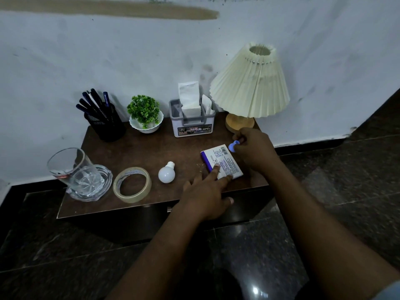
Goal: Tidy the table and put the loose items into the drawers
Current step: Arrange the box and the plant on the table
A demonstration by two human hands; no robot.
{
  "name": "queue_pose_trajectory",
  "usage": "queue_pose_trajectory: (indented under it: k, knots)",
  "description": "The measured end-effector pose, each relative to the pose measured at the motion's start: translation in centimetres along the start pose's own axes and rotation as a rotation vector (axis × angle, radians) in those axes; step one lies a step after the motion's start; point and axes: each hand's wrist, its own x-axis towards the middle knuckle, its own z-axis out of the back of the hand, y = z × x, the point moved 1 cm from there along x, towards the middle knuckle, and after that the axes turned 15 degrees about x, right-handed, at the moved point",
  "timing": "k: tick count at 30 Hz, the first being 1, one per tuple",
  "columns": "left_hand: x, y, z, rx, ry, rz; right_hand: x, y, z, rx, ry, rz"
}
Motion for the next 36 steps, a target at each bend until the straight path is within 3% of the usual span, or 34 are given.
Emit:
queue_pose_trajectory:
  k: [9,30,36]
  knots:
    - [-1.0,2.4,0.7,-0.108,-0.069,-0.032,-0.4,1.0,-1.7,-0.086,0.224,0.129]
    - [-0.6,2.1,0.0,-0.080,-0.055,-0.019,-0.4,1.1,-3.2,-0.197,0.295,0.157]
    - [-1.1,2.8,1.0,-0.264,-0.264,-0.015,-0.5,2.4,-2.6,-0.130,0.270,0.191]
